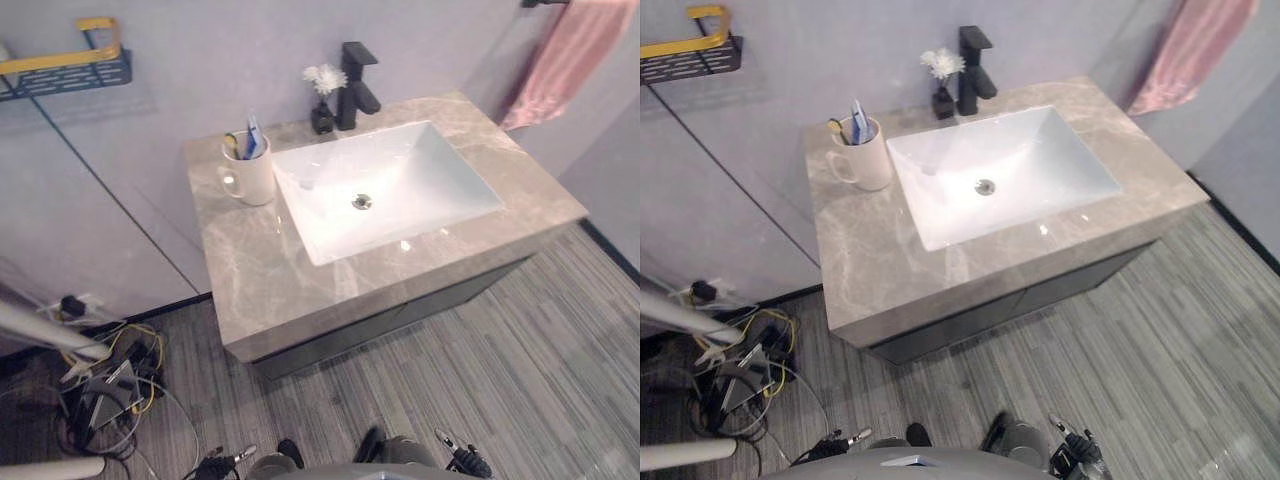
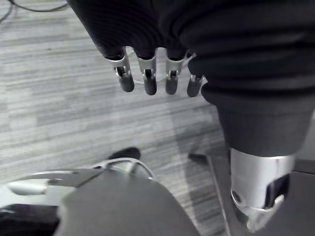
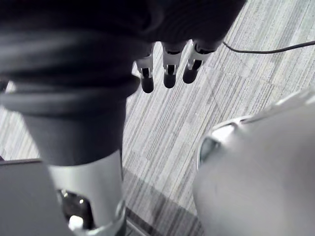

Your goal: Organize washtable

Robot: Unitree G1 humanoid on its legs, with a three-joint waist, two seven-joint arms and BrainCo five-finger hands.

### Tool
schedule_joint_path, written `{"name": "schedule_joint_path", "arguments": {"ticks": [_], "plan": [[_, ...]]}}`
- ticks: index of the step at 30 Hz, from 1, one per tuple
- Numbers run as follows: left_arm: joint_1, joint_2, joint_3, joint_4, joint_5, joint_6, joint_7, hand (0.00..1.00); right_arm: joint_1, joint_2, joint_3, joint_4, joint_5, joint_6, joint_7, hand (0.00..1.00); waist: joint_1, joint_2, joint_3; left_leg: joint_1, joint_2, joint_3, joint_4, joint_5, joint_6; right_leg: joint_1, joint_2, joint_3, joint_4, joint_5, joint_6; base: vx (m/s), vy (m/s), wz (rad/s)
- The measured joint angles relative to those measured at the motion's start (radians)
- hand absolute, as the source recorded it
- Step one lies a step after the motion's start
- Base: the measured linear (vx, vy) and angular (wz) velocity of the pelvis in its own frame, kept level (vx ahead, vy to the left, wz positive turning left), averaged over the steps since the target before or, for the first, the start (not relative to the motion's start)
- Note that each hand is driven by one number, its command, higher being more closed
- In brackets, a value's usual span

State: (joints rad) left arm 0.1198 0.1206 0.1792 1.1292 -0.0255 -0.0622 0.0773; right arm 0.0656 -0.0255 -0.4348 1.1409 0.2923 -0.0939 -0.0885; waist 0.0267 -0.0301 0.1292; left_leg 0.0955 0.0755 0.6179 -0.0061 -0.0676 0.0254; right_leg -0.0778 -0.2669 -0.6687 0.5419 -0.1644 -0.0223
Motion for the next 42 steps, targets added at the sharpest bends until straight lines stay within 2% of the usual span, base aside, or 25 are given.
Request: {"name": "schedule_joint_path", "arguments": {"ticks": [1, 3, 4, 5, 6, 9, 12, 15, 16, 17, 18, 19, 21, 23, 26, 27, 29, 30, 31, 34, 35, 38, 39, 40, 42], "plan": [[-0.001, 0.002, 0.0, -0.003, -0.01, 0.003, 0.001, 0.0, -0.011, 0.009, 0.008, 0.001, -0.001, 0.001, 0.002, 0.0, 0.013, -0.006, -0.005, -0.001, 0.001, 0.041, 0.016, 0.0, 0.0, 0.049, -0.035, -0.053, 0.021, -0.025, 0.01, 0.0, -0.06, -1.06], [-0.001, 0.01, 0.004, -0.003, -0.035, 0.009, 0.002, 0.0, -0.038, 0.01, 0.029, 0.012, -0.008, 0.014, 0.002, 0.0, 0.021, -0.03, -0.016, -0.024, 0.0, 0.095, 0.058, -0.001, 0.001, 0.107, -0.063, -0.075, -0.084, -0.007, 0.06, -0.07, -0.108, -1.06], [-0.004, 0.015, 0.01, -0.004, -0.046, 0.012, 0.002, 0.0, -0.055, 0.013, 0.047, 0.016, -0.008, 0.017, 0.003, 0.0, 0.028, -0.047, -0.023, -0.04, 0.002, 0.118, 0.082, -0.003, -0.002, 0.119, -0.039, -0.03, -0.19, -0.002, 0.119, -0.19, -0.203, -1.09], [-0.007, 0.012, 0.01, -0.002, -0.05, 0.012, 0.004, 0.0, -0.073, 0.011, 0.054, 0.017, -0.009, 0.016, 0.004, 0.0, 0.037, -0.046, -0.026, -0.055, 0.014, 0.135, 0.097, -0.005, -0.006, 0.135, 0.014, -0.005, -0.317, -0.005, 0.122, -0.26, -0.269, -1.2], [-0.014, -0.007, 0.008, 0.002, -0.057, 0.013, 0.01, 0.0, -0.08, -0.005, 0.056, 0.015, -0.009, 0.015, 0.003, 0.0, 0.035, -0.012, -0.013, -0.063, 0.046, 0.13, 0.102, 0.001, -0.021, 0.162, 0.08, 0.01, -0.422, 0.05, 0.108, -0.22, -0.237, -0.87], [-0.007, -0.025, 0.009, 0.005, -0.057, 0.014, 0.016, 0.0, -0.032, -0.013, 0.053, 0.016, -0.008, 0.017, 0.002, 0.0, 0.028, 0.016, -0.031, -0.079, 0.077, 0.089, 0.103, 0.022, -0.053, 0.2, 0.149, 0.006, -0.544, 0.099, 0.086, -0.13, -0.154, -0.11], [-0.016, -0.023, 0.009, 0.004, -0.054, 0.015, 0.022, 0.0, -0.025, -0.01, 0.052, 0.015, -0.007, 0.015, 0.002, 0.0, 0.024, 0.015, -0.031, -0.104, 0.108, 0.082, 0.132, 0.027, -0.062, 0.197, 0.178, 0.003, -0.577, 0.112, 0.072, -0.08, -0.112, 0.04], [-0.021, -0.018, 0.009, 0.005, -0.037, 0.017, 0.03, 0.0, -0.024, -0.006, 0.049, 0.013, -0.004, 0.01, 0.003, 0.0, 0.029, 0.02, -0.021, -0.16, 0.2, 0.083, 0.318, -0.01, -0.054, 0.195, 0.211, 0.024, -0.588, 0.114, 0.047, -0.1, -0.115, -0.26], [-0.019, -0.023, 0.014, -0.003, -0.038, 0.015, 0.039, 0.0, -0.023, -0.007, 0.051, 0.009, -0.001, 0.006, 0.003, 0.0, 0.04, 0.023, -0.001, -0.183, 0.258, 0.054, 0.462, -0.02, -0.043, 0.208, 0.22, 0.063, -0.58, 0.105, 0.034, -0.08, -0.21, -0.84], [-0.006, -0.034, 0.026, -0.018, -0.038, 0.005, 0.039, 0.0, -0.022, -0.018, 0.077, 0.015, -0.001, 0.002, 0.003, 0.0, 0.044, 0.033, 0.004, -0.212, 0.293, -0.034, 0.576, -0.013, -0.03, 0.218, 0.23, 0.107, -0.573, 0.1, 0.026, -0.14, -0.281, -1.29], [0.005, -0.04, 0.029, -0.035, -0.037, 0.002, 0.039, 0.0, -0.021, -0.031, 0.086, 0.015, -0.001, -0.003, 0.008, 0.0, 0.05, 0.042, 0.01, -0.262, 0.295, -0.168, 0.672, -0.006, -0.04, 0.22, 0.234, 0.164, -0.556, 0.091, 0.015, -0.19, -0.285, -1.68], [0.009, -0.045, 0.027, -0.034, -0.036, 0.0, 0.037, 0.0, -0.02, -0.047, 0.085, 0.017, -0.002, -0.006, 0.01, 0.0, 0.061, 0.057, 0.006, -0.297, 0.237, -0.333, 0.69, -0.053, -0.089, 0.202, 0.227, 0.238, -0.542, 0.077, 0.01, -0.24, -0.136, -2.05], [0.01, -0.054, 0.028, -0.033, -0.036, -0.001, 0.031, 0.0, -0.021, -0.068, 0.08, 0.021, -0.004, -0.008, 0.011, 0.0, 0.065, 0.074, 0.014, -0.327, 0.153, -0.455, 0.628, -0.085, -0.104, 0.168, 0.223, 0.342, -0.53, 0.077, 0.002, -0.1, 0.03, -1.79], [0.013, -0.057, 0.041, -0.031, -0.036, -0.001, 0.02, 0.0, -0.001, -0.075, 0.069, 0.031, -0.008, -0.006, 0.01, 0.0, 0.067, 0.083, 0.023, -0.345, 0.047, -0.61, 0.436, -0.079, -0.116, 0.145, 0.218, 0.433, -0.528, 0.08, -0.004, -0.06, 0.171, -1.37], [0.039, -0.09, 0.1, -0.029, -0.036, 0.0, 0.009, 0.0, 0.015, -0.085, 0.036, 0.031, -0.008, -0.008, 0.011, 0.0, 0.068, 0.112, 0.03, -0.327, -0.021, -0.801, 0.212, -0.028, -0.173, 0.151, 0.226, 0.517, -0.53, 0.084, 0.007, 0.0, 0.286, -1.23], [0.05, -0.106, 0.124, -0.024, -0.037, 0.001, 0.006, 0.0, 0.023, -0.083, 0.033, 0.029, -0.009, -0.008, 0.011, 0.0, 0.081, 0.125, 0.02, -0.307, -0.029, -0.815, 0.215, 0.017, -0.175, 0.155, 0.231, 0.557, -0.538, 0.087, 0.025, 0.24, 0.262, -1.14], [0.05, -0.102, 0.149, -0.007, -0.037, 0.002, 0.0, 0.0, 0.026, -0.073, 0.03, 0.026, -0.01, -0.01, 0.014, 0.0, 0.089, 0.108, 0.016, -0.298, -0.057, -0.812, 0.233, -0.015, -0.134, 0.153, 0.224, 0.605, -0.501, 0.079, 0.034, 0.35, 0.139, -0.58], [0.05, -0.097, 0.175, -0.012, -0.037, 0.0, -0.004, 0.0, 0.029, -0.066, 0.024, 0.027, -0.011, -0.008, 0.018, 0.0, 0.093, 0.075, 0.014, -0.298, -0.093, -0.813, 0.261, -0.044, -0.115, 0.141, 0.2, 0.615, -0.459, 0.03, 0.059, 0.38, 0.068, -0.13], [0.055, -0.103, 0.196, -0.013, -0.038, 0.001, -0.002, 0.0, 0.032, -0.057, 0.012, 0.027, -0.011, -0.008, 0.023, 0.0, 0.094, 0.07, 0.011, -0.295, -0.114, -0.814, 0.287, -0.066, -0.088, 0.134, 0.185, 0.631, -0.43, 0.002, 0.073, 0.37, 0.05, -0.14], [0.075, -0.106, 0.212, -0.031, -0.045, 0.009, -0.001, 0.0, 0.029, -0.036, 0.011, 0.023, -0.016, -0.008, 0.037, 0.0, 0.096, 0.042, -0.015, -0.29, -0.144, -0.776, 0.302, -0.102, -0.064, 0.114, 0.15, 0.668, -0.394, -0.049, 0.095, 0.4, -0.003, -0.33], [0.076, -0.102, 0.208, -0.033, -0.045, 0.012, 0.0, 0.0, 0.031, -0.036, 0.011, 0.016, -0.023, -0.006, 0.044, 0.0, 0.098, 0.044, -0.026, -0.283, -0.151, -0.756, 0.31, -0.123, -0.053, 0.114, 0.139, 0.687, -0.382, -0.064, 0.104, 0.37, -0.031, -0.37], [0.081, -0.072, 0.134, -0.03, -0.045, 0.039, -0.014, 0.0, 0.025, -0.03, 0.038, -0.01, -0.039, -0.005, 0.052, 0.0, 0.097, 0.029, -0.044, -0.249, -0.135, -0.687, 0.287, -0.136, -0.032, 0.056, 0.136, 0.738, -0.296, -0.083, 0.116, 0.39, -0.082, -0.69], [0.081, -0.062, 0.103, -0.031, -0.046, 0.042, -0.02, 0.0, 0.019, -0.032, 0.055, -0.01, -0.039, -0.005, 0.056, 0.0, 0.097, 0.028, -0.044, -0.219, -0.111, -0.654, 0.263, -0.136, -0.031, 0.008, 0.151, 0.731, -0.196, -0.078, 0.126, 0.3, -0.133, -0.96], [0.083, -0.052, 0.073, -0.037, -0.046, 0.038, -0.013, 0.0, 0.012, -0.036, 0.072, -0.009, -0.038, -0.005, 0.056, 0.0, 0.098, 0.026, -0.04, -0.191, -0.085, -0.62, 0.282, -0.136, -0.031, -0.036, 0.159, 0.691, -0.094, -0.052, 0.171, 0.28, -0.131, -0.96], [0.081, -0.033, 0.044, -0.04, -0.047, 0.026, -0.003, 0.0, -0.001, -0.024, 0.083, -0.01, -0.038, -0.004, 0.055, 0.0, 0.101, 0.021, -0.027, -0.209, -0.066, -0.587, 0.442, -0.143, -0.032, -0.027, 0.137, 0.593, -0.024, 0.016, 0.189, -0.02, -0.05, -0.93]]}}
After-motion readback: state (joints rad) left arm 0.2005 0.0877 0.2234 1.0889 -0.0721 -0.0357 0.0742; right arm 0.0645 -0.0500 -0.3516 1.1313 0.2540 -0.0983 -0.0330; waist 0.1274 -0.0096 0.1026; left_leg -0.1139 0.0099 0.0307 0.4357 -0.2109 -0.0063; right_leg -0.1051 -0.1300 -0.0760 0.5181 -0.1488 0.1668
